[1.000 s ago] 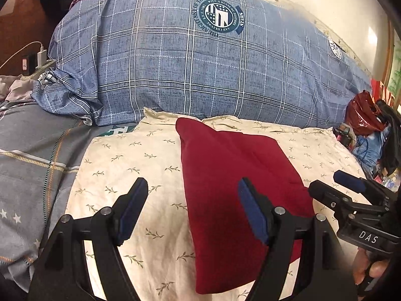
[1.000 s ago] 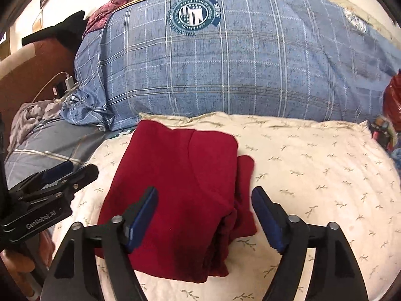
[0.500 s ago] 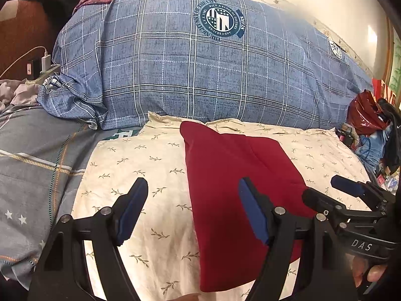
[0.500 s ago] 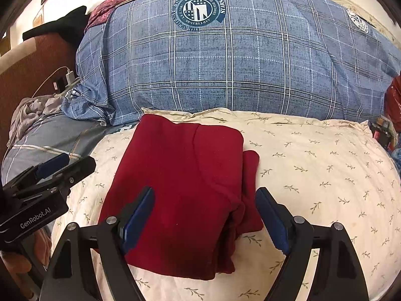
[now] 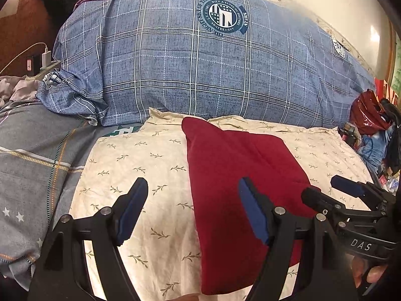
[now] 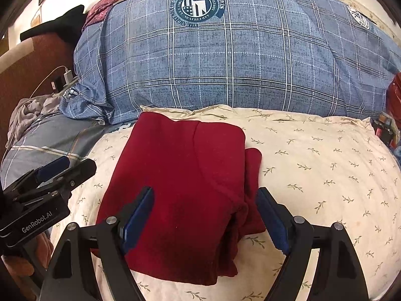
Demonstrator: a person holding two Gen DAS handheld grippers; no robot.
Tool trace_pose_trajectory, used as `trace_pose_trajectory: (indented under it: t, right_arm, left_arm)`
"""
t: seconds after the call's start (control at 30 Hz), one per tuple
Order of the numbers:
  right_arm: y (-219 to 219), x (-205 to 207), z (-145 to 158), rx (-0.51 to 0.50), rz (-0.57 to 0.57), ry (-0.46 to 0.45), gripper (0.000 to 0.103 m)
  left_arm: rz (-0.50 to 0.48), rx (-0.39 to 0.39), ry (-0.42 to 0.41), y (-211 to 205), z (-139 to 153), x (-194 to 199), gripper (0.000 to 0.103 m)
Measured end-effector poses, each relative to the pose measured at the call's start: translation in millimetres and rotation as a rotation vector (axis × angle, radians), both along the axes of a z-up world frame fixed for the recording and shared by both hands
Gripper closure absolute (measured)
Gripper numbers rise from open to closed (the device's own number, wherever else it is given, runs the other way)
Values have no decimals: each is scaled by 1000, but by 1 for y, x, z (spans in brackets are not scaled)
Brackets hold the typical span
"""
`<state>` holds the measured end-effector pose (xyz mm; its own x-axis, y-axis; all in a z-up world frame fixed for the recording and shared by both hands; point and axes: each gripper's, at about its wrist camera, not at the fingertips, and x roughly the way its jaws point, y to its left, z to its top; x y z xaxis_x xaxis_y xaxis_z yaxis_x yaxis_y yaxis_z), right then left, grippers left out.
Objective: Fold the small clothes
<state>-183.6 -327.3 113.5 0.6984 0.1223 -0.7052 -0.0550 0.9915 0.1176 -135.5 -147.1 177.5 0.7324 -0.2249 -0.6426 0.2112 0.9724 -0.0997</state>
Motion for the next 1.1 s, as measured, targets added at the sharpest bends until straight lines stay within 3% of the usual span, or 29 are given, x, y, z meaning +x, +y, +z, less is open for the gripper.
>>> trace_pose_trajectory:
  t: [1.1]
  right_arm:
    - [-4,13,-14,26,5,45,19]
  left_arm:
    - [-9,24,34,-5,-15,10,29]
